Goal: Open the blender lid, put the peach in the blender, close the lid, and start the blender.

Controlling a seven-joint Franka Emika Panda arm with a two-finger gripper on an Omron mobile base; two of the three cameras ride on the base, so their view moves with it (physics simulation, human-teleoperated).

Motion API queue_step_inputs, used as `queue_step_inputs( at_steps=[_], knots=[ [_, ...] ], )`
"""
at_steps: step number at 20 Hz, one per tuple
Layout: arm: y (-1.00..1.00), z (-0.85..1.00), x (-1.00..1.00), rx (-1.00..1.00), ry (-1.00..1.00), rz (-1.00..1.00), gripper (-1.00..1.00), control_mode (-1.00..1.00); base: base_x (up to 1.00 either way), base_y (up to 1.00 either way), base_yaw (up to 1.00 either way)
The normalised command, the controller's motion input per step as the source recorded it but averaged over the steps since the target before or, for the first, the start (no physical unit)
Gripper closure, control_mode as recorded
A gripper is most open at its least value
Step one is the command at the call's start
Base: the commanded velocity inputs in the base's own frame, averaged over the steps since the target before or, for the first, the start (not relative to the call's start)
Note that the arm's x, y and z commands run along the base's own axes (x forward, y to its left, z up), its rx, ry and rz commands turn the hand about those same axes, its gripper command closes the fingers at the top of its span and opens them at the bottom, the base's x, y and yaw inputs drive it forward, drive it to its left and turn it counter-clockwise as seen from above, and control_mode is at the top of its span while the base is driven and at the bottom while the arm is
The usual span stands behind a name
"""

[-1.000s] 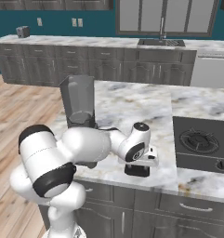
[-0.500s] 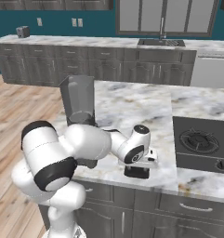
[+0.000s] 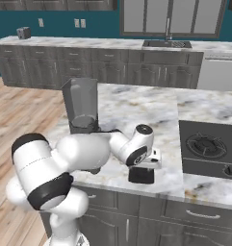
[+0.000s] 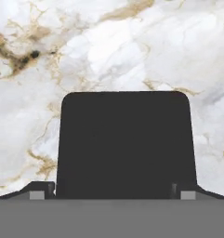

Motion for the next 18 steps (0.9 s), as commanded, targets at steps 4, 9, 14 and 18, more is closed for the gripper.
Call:
queue_step_inputs(
  at_steps=[4, 9, 14, 18],
  knots=[
    [0.09, 0.66, -0.09, 0.0, -0.19, 0.0, -1.0, -1.0, 0.0, 0.0, 0.0],
    [0.29, 0.72, -0.5, 0.0, -0.21, 0.0, -1.0, -1.0, 0.0, 0.0, 0.0],
    [0.1, 0.07, -0.16, -0.02, -0.03, 0.01, -1.0, -1.0, 0.0, 0.0, 0.0],
    [0.01, 0.5, -0.82, 0.0, -0.14, -0.02, -1.0, -1.0, 0.0, 0.0, 0.0]
  ],
)
